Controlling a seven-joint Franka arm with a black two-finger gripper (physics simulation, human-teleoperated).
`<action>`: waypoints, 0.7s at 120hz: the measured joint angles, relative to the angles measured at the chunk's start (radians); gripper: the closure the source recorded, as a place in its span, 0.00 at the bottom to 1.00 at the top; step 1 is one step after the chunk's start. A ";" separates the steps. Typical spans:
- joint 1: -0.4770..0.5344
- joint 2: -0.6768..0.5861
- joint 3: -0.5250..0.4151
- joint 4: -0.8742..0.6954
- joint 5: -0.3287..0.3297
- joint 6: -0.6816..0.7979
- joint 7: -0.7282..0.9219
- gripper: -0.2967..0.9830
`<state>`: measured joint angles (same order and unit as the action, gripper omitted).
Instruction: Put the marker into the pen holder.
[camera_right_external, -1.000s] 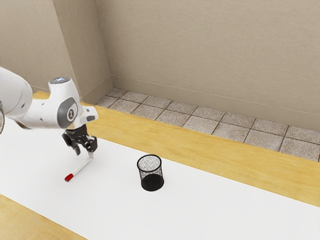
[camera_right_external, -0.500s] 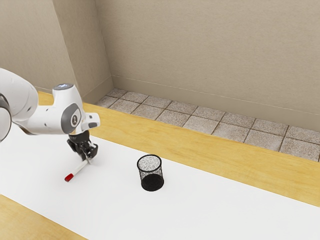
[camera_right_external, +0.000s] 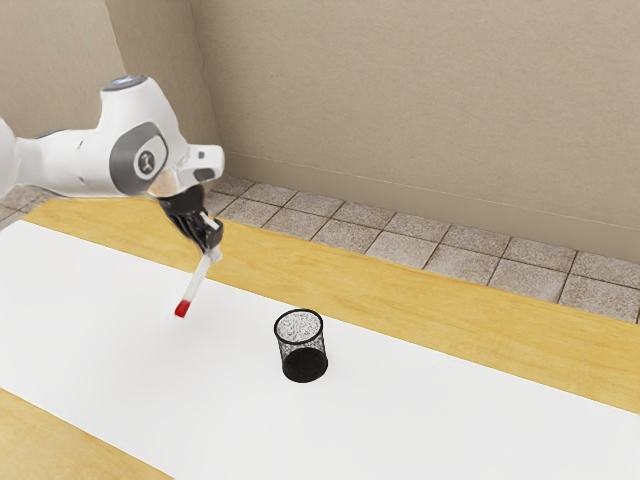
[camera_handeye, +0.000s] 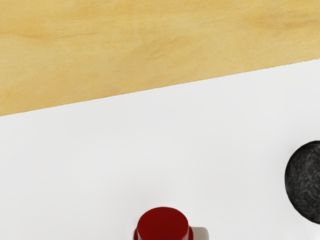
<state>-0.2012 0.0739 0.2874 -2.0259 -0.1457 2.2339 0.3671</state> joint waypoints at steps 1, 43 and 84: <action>-0.008 -0.003 0.000 0.006 0.000 -0.005 0.000 0.84; -0.242 0.030 -0.003 0.169 -0.079 -0.116 -0.008 0.83; -0.239 0.206 -0.001 0.277 -0.133 -0.129 -0.007 0.81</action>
<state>-0.4401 0.2803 0.2859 -1.7490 -0.2785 2.1054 0.3597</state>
